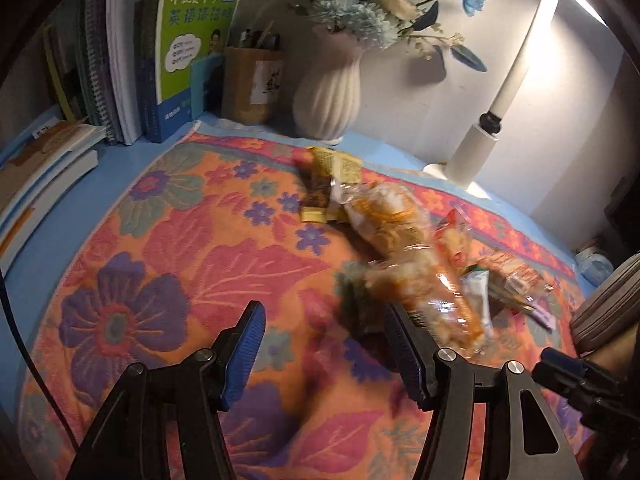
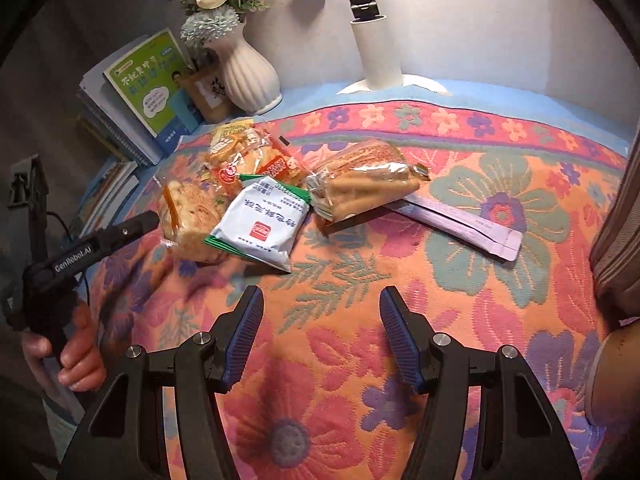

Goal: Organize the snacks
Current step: 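Move both tools back over the snacks on the quilt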

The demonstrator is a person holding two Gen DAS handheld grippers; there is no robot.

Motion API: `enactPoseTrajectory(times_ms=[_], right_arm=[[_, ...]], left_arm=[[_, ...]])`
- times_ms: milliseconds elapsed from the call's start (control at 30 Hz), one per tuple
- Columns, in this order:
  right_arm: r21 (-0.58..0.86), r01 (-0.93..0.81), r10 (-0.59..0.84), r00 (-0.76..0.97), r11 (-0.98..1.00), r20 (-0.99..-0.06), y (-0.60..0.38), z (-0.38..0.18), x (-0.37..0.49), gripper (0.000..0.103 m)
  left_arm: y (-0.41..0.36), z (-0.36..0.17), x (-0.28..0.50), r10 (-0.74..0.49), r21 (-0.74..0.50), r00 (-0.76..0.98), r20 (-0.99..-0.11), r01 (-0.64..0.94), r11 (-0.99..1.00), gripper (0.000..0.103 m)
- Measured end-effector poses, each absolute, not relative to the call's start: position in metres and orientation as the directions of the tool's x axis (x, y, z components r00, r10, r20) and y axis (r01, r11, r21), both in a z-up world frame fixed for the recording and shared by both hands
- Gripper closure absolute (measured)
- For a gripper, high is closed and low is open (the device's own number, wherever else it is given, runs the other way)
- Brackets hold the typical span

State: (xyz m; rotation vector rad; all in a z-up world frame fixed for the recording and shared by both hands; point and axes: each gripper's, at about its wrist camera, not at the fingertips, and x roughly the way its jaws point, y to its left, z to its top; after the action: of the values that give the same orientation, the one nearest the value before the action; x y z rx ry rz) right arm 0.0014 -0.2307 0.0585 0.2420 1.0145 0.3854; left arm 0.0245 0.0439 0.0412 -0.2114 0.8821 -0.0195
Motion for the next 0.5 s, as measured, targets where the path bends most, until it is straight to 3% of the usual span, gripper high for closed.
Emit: enactPoseTrajectory(times_ms=[67,167,400,500], right_arm=[[0.404,-0.202,0.451,0.448,0.892,-0.772,-0.223,0.056,0.007,0.043],[0.454,-0.192,0.491,0.421,0.87,-0.763,-0.214,0.052,0.019,0.043],[0.573,-0.093,0.555,0.418,0.814,-0.72,-0.212,0.042,0.048,0.043],[0.599,-0.051,0.56,0.427,0.799,-0.71,-0.21,0.035,0.061,0.043]], left_arm=[[0.052,0.036,0.023,-0.096,-0.19,0.618,-0.781,-0.087,0.978,0.044],[0.053,0.04,0.018,-0.193,-0.287,0.619,-0.761,-0.055,0.956,0.044],[0.026,0.059,0.016,-0.383,-0.461,0.65,-0.656,0.055,0.885,0.044],[0.008,0.059,0.026,-0.368,-0.449,0.65,-0.665,0.045,0.892,0.044]])
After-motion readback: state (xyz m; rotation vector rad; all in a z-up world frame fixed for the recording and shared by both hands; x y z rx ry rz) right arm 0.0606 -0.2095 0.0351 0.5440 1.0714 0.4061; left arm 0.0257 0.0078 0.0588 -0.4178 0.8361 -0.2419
